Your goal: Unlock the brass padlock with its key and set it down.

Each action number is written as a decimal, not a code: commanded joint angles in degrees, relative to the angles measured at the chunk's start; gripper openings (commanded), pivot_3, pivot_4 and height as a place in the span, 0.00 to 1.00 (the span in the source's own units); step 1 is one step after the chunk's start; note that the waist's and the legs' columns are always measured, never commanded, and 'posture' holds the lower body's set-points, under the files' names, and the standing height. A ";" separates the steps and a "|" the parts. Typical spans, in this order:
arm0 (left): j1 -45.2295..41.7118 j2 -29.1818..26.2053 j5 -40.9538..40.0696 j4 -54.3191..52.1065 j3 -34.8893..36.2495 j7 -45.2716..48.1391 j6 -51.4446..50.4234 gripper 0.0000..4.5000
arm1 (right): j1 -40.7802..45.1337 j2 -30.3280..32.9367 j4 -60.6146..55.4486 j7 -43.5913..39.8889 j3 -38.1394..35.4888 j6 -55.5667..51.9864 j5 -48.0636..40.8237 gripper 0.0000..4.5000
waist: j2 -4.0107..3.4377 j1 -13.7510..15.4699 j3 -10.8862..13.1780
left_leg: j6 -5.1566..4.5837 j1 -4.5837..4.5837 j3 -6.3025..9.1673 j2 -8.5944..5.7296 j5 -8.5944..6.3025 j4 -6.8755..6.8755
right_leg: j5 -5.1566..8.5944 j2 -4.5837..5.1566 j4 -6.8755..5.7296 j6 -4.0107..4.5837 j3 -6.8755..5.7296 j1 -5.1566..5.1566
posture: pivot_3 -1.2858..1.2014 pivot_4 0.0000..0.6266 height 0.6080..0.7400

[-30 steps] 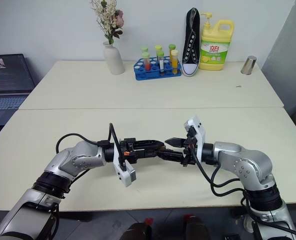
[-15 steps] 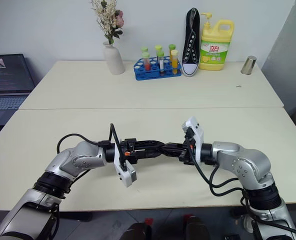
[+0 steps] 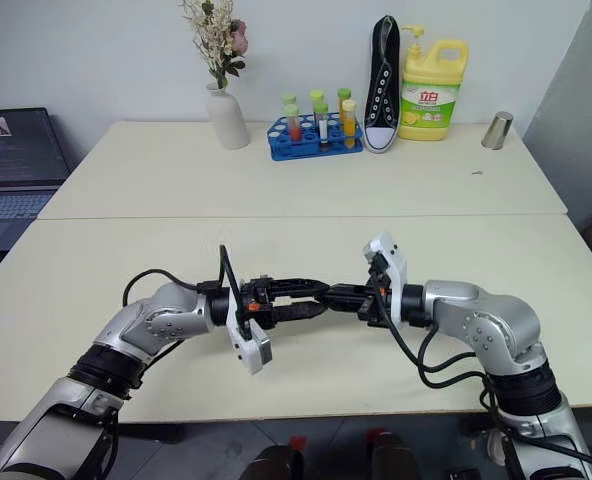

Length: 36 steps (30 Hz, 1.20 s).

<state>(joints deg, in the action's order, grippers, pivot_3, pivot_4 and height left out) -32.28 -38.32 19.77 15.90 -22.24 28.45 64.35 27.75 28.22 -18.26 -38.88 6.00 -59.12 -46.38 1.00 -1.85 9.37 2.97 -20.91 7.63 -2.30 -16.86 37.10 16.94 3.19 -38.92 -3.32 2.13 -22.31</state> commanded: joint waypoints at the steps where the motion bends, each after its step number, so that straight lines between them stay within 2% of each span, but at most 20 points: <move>1: 0.54 -1.31 -6.85 -4.02 -0.56 1.84 -0.27 0.77 | 0.86 -0.09 -0.78 -0.84 -1.52 0.70 -0.59 0.04 | 0.00 -0.02 0.00 | 0.00 0.00 0.00 0.00 0.00 0.00 | 0.00 0.00 0.00 0.00 0.00 0.00 | 0.52 0.24 1.00; 2: 1.09 -1.92 -9.45 -5.66 -0.21 2.25 -1.03 0.81 | 0.84 0.24 -0.79 -0.95 -1.70 0.82 -0.45 0.04 | 0.00 -0.06 0.00 | 0.00 0.00 0.00 0.00 0.00 0.00 | 0.00 0.00 0.00 0.00 0.00 0.00 | 0.52 0.24 1.00; 4: 1.70 -2.56 -12.50 -7.51 0.27 3.12 -1.96 0.96 | 0.85 0.61 -0.69 -1.17 -1.86 0.99 -0.23 0.04 | 0.00 -0.04 0.00 | 0.00 0.00 0.01 0.04 0.00 0.00 | 0.00 0.00 -0.01 0.00 0.01 -0.02 | 0.52 0.24 1.00; 5: 1.94 -2.38 -14.48 -8.46 1.24 3.11 -4.08 1.00 | 0.84 0.94 -0.68 -1.33 -1.92 1.19 0.01 0.04 | 0.00 -0.01 0.00 | 0.00 0.00 0.01 0.05 0.00 0.00 | 0.00 0.00 0.00 0.00 0.01 -0.02 | 0.52 0.24 1.00; 9: 1.84 -1.65 -22.21 -11.00 3.59 4.67 -12.99 1.00 | 0.71 2.02 -1.05 -1.83 -2.10 1.73 0.59 0.04 | 0.00 -0.02 0.00 | -0.01 0.00 0.01 0.02 0.00 0.02 | 0.00 0.00 0.00 0.00 0.00 0.01 | 0.52 0.24 1.00; 13: -0.06 0.40 -39.02 -11.38 5.08 12.05 -41.98 1.00 | 0.09 4.21 -3.78 -3.43 -2.42 2.49 0.04 0.04 | 0.00 -0.09 0.00 | -0.01 0.00 0.02 0.00 0.00 0.02 | 0.00 0.00 -0.01 0.00 -0.02 0.01 | 0.52 0.24 1.00; 16: -1.00 2.32 -42.99 -11.53 7.81 13.67 -51.07 0.86 | -0.04 4.72 -4.91 -3.96 -2.41 2.53 -0.46 0.04 | 0.00 -0.24 0.00 | -0.01 0.00 0.03 -0.01 -0.01 0.02 | 0.00 -0.03 -0.02 0.00 -0.04 0.01 | 0.52 0.24 1.00; 18: -0.37 1.75 -43.94 -11.24 6.98 19.24 -56.93 0.74 | -0.15 4.66 -5.65 -4.42 -2.26 2.81 -0.58 0.04 | 0.00 -0.52 0.00 | -0.01 0.00 0.03 0.00 0.00 0.02 | 0.00 -0.05 0.00 0.00 -0.05 0.01 | 0.52 0.24 1.00; 22: 1.73 2.16 -48.95 -12.56 6.76 26.32 -70.52 0.45 | -0.30 4.25 -6.44 -4.89 -2.20 3.27 -0.61 0.04 | 0.00 -0.91 0.00 | 0.00 0.00 0.03 0.00 0.00 0.00 | 0.00 -0.05 -0.01 0.00 -0.04 0.00 | 0.52 0.24 1.00; 28: 4.11 2.45 -51.20 -17.49 8.96 30.49 -79.55 0.03 | -0.37 3.99 -6.61 -4.63 -2.52 3.32 -0.78 0.04 | 0.01 -0.92 0.01 | 0.00 0.00 0.05 0.01 0.00 0.01 | 0.00 -0.04 0.00 0.00 -0.03 0.01 | 0.52 0.24 1.00; 29: 4.36 2.62 -51.65 -18.13 9.52 30.69 -80.73 0.00 | -0.40 4.01 -6.66 -4.63 -2.52 3.33 -0.76 0.04 | 0.01 -0.90 0.01 | 0.00 0.00 0.04 0.02 0.00 0.01 | 0.00 -0.03 0.00 0.00 -0.02 0.01 | 0.52 0.24 1.00; 36: 5.15 4.38 -51.48 -20.85 12.00 31.11 -84.42 0.00 | -0.28 4.31 -6.25 -4.91 -2.47 3.54 -0.55 0.04 | 0.00 -0.82 0.01 | 0.00 0.00 0.03 0.05 0.00 0.01 | 0.00 -0.02 0.01 0.00 0.00 0.01 | 0.52 0.24 1.00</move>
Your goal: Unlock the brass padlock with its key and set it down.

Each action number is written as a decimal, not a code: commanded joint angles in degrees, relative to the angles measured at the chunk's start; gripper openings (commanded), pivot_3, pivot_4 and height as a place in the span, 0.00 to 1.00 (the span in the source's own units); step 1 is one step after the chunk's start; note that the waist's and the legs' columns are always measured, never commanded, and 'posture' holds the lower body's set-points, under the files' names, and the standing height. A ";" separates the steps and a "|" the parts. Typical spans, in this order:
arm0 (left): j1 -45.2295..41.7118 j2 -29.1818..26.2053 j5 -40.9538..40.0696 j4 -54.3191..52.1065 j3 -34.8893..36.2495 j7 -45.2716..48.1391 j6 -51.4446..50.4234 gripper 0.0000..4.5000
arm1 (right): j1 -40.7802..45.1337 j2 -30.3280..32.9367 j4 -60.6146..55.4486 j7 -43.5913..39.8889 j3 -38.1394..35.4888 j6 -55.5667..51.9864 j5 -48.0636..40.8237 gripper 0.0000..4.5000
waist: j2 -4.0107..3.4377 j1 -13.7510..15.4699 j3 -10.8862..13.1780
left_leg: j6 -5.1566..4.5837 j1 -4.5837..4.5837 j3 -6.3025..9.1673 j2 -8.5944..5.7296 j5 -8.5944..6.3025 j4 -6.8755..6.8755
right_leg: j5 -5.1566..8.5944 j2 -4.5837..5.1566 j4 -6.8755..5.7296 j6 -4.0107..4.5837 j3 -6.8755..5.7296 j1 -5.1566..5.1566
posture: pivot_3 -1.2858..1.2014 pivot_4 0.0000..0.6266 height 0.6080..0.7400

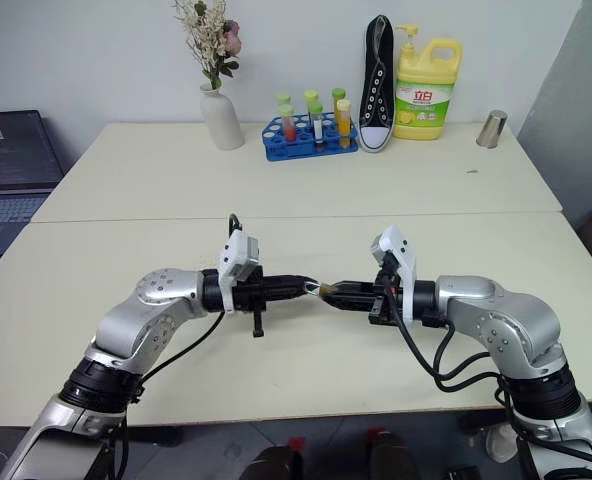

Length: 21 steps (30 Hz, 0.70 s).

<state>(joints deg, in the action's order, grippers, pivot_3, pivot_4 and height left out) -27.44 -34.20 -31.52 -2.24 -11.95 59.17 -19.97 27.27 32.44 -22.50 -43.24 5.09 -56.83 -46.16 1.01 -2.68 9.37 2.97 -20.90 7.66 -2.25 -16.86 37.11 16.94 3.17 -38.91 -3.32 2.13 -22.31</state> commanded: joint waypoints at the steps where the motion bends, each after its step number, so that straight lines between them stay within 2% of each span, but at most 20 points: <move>1: 0.59 0.37 0.23 -3.11 1.76 0.65 -0.04 0.00 | 0.25 0.12 -1.88 -0.62 -1.50 1.32 -0.67 0.04 | 0.00 0.00 0.00 | 0.00 0.00 0.00 0.00 0.00 0.00 | 0.00 0.00 0.00 0.00 0.00 0.00 | 0.52 0.24 1.00; 21: 3.57 0.28 -3.93 -11.81 5.87 2.33 -10.28 0.00 | -0.07 0.73 -0.16 -1.31 -0.81 2.44 0.78 0.04 | 0.00 0.18 0.00 | 0.00 0.00 -0.03 0.01 0.00 -0.01 | 0.00 0.01 0.03 0.00 0.03 0.00 | 0.52 0.24 1.00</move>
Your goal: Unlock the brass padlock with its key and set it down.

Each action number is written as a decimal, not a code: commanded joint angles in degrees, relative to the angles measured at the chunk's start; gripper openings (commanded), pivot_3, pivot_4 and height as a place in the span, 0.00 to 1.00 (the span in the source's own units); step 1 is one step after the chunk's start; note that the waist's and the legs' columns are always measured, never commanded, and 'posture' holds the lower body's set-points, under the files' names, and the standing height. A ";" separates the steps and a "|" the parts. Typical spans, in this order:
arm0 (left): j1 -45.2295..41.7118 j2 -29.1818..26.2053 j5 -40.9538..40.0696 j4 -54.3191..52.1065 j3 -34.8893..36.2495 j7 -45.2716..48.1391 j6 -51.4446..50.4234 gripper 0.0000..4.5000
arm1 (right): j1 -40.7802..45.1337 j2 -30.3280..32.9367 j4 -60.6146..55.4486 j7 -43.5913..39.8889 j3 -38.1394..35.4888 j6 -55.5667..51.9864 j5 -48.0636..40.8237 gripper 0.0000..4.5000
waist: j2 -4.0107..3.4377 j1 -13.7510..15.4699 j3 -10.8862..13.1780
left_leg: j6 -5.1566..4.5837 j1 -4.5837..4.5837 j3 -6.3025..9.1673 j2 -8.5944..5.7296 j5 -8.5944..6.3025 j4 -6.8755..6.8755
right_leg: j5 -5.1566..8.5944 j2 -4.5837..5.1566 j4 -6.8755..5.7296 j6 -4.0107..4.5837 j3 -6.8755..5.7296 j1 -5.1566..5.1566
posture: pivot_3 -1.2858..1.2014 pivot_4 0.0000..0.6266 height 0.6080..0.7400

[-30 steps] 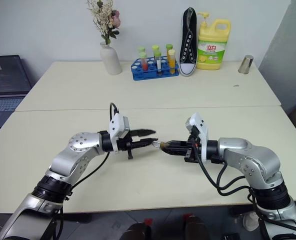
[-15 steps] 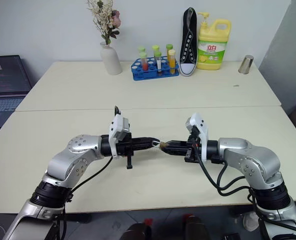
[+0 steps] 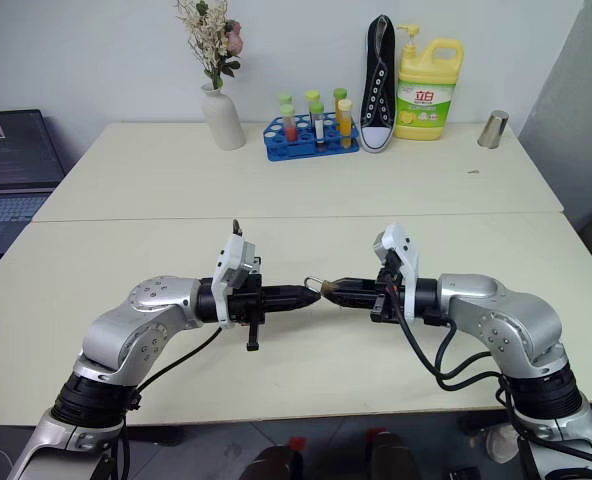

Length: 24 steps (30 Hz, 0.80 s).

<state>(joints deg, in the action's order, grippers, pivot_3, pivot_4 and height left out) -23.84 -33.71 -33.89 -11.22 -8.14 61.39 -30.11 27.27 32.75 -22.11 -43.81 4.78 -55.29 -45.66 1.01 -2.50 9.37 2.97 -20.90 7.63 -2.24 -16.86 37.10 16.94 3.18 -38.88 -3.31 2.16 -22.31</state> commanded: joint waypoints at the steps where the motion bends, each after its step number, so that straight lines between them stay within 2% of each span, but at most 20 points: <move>1: 0.24 -0.39 -1.00 -2.71 2.23 -0.14 -0.07 0.00 | -0.08 0.49 -0.55 -0.81 -0.51 0.85 0.25 0.04 | 0.00 0.00 0.00 | 0.00 0.00 0.00 0.00 0.00 0.00 | 0.00 0.00 0.00 0.00 0.00 0.00 | 0.52 0.24 1.00; 4: 1.17 -1.48 2.95 -1.47 1.51 0.09 3.05 0.00 | -0.08 0.70 -0.62 -1.15 -0.48 0.69 0.11 0.04 | 0.00 0.01 0.00 | 0.00 0.00 -0.01 0.00 0.00 -0.01 | 0.00 0.00 0.01 0.00 0.01 0.00 | 0.52 0.24 1.00; 9: 0.24 1.05 7.64 2.80 2.04 -4.31 7.44 0.00 | -0.08 0.77 -0.67 -1.48 -0.33 0.73 0.08 0.04 | 0.00 0.46 0.00 | 0.00 0.00 -0.01 0.00 0.00 0.00 | 0.00 0.01 0.02 0.00 0.01 0.01 | 0.52 0.24 1.00; 18: 0.03 4.24 3.35 0.13 2.97 -4.59 3.24 0.00 | -0.02 0.60 -0.74 -1.90 -0.01 0.69 0.46 0.04 | 0.02 0.64 0.01 | 0.02 -0.01 -0.01 0.00 0.01 -0.01 | 0.00 0.02 0.04 0.00 0.00 0.00 | 0.52 0.24 1.00; 24: 1.00 3.45 1.67 -2.08 3.01 -3.51 0.66 0.00 | -0.19 0.71 -0.85 -1.82 -0.11 0.54 0.37 0.04 | 0.02 0.65 0.01 | 0.01 -0.01 -0.01 0.00 0.00 -0.01 | 0.00 0.02 0.04 0.00 0.01 0.00 | 0.52 0.24 1.00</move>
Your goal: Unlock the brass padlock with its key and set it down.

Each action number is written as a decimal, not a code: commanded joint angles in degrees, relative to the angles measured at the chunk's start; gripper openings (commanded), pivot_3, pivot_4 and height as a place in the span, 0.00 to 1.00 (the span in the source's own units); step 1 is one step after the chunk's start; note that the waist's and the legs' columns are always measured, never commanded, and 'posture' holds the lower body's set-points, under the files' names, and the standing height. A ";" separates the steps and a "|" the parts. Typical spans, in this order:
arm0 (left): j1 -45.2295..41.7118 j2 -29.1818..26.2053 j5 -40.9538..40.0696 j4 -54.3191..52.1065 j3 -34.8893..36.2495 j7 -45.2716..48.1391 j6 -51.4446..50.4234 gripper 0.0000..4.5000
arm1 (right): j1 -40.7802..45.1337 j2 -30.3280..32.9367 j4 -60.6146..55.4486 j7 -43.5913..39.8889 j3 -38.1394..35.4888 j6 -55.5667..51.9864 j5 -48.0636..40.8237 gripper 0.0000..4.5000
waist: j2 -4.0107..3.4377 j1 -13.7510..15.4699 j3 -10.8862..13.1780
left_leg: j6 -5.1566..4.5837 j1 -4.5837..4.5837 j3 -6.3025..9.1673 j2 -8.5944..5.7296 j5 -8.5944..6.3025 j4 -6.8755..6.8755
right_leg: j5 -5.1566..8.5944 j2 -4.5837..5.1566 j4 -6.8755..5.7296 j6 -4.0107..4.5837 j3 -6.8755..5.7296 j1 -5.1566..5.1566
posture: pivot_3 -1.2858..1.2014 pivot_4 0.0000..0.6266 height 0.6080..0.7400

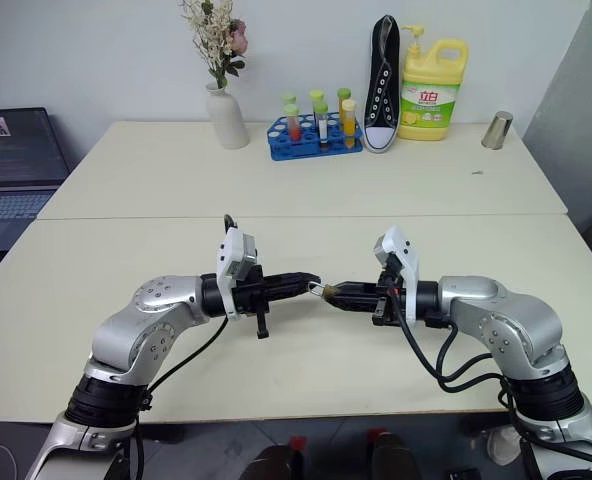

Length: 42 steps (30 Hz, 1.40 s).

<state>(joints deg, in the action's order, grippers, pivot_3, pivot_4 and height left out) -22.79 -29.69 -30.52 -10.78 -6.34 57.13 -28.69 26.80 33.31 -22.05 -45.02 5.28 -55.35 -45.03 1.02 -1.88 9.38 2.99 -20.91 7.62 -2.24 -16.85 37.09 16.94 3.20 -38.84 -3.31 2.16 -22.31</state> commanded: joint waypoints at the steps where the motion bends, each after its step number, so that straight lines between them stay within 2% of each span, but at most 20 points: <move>1: 0.06 -1.04 -1.95 -2.82 1.09 1.32 -1.16 0.00 | 0.28 0.17 -0.91 -0.63 -0.60 0.60 -0.26 0.04 | 0.00 0.04 0.00 | 0.00 0.00 0.00 0.00 0.00 0.00 | 0.00 0.00 0.00 0.00 0.00 0.00 | 0.52 0.24 1.00; 9: 0.18 -1.57 -3.99 -4.42 1.58 1.60 -3.71 0.00 | 0.22 0.19 -0.90 -0.69 -0.50 0.74 -0.10 0.04 | 0.00 0.04 0.00 | 0.00 0.00 0.00 0.00 0.00 0.01 | 0.00 0.00 0.00 0.00 0.00 0.01 | 0.52 0.24 1.00; 26: -1.40 -0.47 -16.34 -8.40 5.85 -3.54 -15.24 0.00 | -0.10 0.03 -0.95 -1.29 -0.03 0.70 0.65 0.04 | 0.00 0.04 0.00 | 0.00 0.00 0.01 0.00 0.00 0.00 | 0.00 0.00 0.00 0.00 0.00 0.00 | 0.52 0.24 1.00; 36: -1.02 -1.09 -13.70 -9.05 4.59 -3.11 -12.82 0.00 | -0.23 -0.04 -1.06 -1.43 0.02 0.64 0.76 0.04 | 0.00 0.04 0.00 | 0.02 0.00 0.00 -0.01 0.01 0.00 | 0.00 0.00 0.02 0.00 0.01 0.00 | 0.52 0.24 1.00; 38: -0.76 -1.31 -12.74 -9.44 4.45 -2.87 -11.78 0.00 | -0.24 0.01 -1.06 -1.42 -0.01 0.60 0.77 0.04 | 0.00 0.04 0.00 | 0.02 0.00 0.00 -0.01 0.01 -0.01 | 0.00 0.00 0.02 0.00 0.01 0.00 | 0.52 0.24 1.00; 40: 1.16 -5.31 -4.48 -10.14 3.29 1.19 -1.48 0.00 | -0.25 0.51 -0.60 -1.57 -0.37 0.16 0.67 0.04 | -0.01 -0.08 0.01 | 0.03 0.00 -0.01 -0.01 0.01 -0.01 | 0.00 0.00 0.02 0.00 0.01 0.00 | 0.52 0.24 1.00; 42: 3.38 -10.59 7.84 -8.61 0.74 6.20 16.14 0.00 | -0.29 0.97 -0.11 -1.55 -0.99 -0.92 0.03 0.04 | -0.04 -0.13 0.03 | 0.07 0.03 -0.06 -0.02 0.04 -0.09 | 0.00 -0.04 0.07 0.01 0.04 -0.01 | 0.52 0.24 1.00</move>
<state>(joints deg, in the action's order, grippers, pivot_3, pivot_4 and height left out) -20.17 -38.12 -30.66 -18.58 -4.86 59.61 -24.56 26.13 33.80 -21.84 -46.13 5.69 -55.78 -44.00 0.99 -2.01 9.41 3.10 -20.88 7.55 -2.24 -16.80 36.97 16.95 3.15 -38.73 -3.29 2.21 -22.32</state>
